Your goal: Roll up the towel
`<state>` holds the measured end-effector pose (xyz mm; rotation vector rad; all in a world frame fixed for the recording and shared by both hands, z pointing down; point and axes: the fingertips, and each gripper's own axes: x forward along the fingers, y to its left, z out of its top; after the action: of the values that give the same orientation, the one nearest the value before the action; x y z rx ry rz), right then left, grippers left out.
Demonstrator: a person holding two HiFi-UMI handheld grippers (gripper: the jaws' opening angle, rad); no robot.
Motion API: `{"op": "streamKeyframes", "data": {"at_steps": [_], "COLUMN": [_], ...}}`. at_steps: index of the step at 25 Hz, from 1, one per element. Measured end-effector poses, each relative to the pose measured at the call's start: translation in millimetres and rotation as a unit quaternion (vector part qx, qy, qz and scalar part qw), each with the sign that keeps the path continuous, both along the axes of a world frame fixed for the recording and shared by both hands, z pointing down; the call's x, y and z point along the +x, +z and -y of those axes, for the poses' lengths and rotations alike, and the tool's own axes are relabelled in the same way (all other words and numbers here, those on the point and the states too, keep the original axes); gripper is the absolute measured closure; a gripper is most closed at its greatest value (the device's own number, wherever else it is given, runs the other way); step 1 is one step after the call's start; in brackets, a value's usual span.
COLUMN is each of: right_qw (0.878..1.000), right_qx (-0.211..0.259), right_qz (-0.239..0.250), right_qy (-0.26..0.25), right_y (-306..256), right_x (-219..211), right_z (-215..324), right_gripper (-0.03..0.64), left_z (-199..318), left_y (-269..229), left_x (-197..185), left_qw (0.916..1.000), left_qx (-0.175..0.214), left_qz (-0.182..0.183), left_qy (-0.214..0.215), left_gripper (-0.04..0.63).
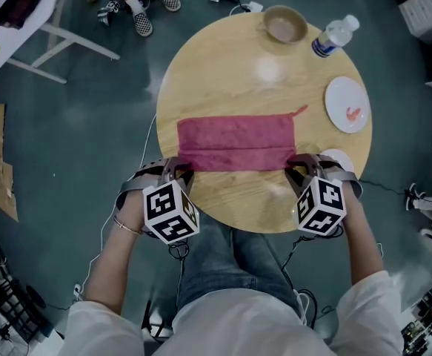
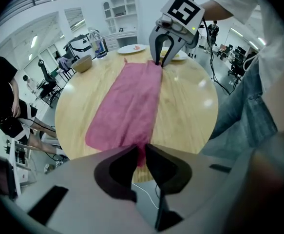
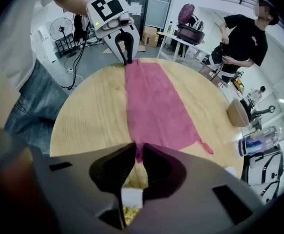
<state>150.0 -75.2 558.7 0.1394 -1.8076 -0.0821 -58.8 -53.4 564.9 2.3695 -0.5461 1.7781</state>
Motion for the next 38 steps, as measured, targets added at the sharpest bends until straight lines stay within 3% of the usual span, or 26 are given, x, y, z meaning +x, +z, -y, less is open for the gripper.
{"op": "streamKeyframes", "data": {"at_steps": [7,13,20,38], "right_qw": [1.000,0.998,0.996,0.995], "right_qx": [0.005,-0.052,-0.079,-0.067], "right_qz": [0.003,0.016,0.026,0.025], "right_qy": [0.006,0.014,0.028,0.067], "right_y": [0,-6,-23,-30], "right_x": [0,6,8,-5], "right_z": [-3,-38,-43,6], "right_gripper": [0.592,0.594,0.594,0.594], "left_z": [-4,-43,-50,5], "left_y": [3,-1,-14,-20], "left_x": [0,3,3,-11], "left_qw": [0.9999,0.9981,0.9960,0.9938], "left_qx": [-0.004,-0.062,-0.085,-0.074], "left_qz": [0.008,-0.007,-0.024,-0.035], "left_qy": [-0.007,0.002,-0.011,-0.075], "left_gripper": [0.568,0.571,0.570,0.569]}}
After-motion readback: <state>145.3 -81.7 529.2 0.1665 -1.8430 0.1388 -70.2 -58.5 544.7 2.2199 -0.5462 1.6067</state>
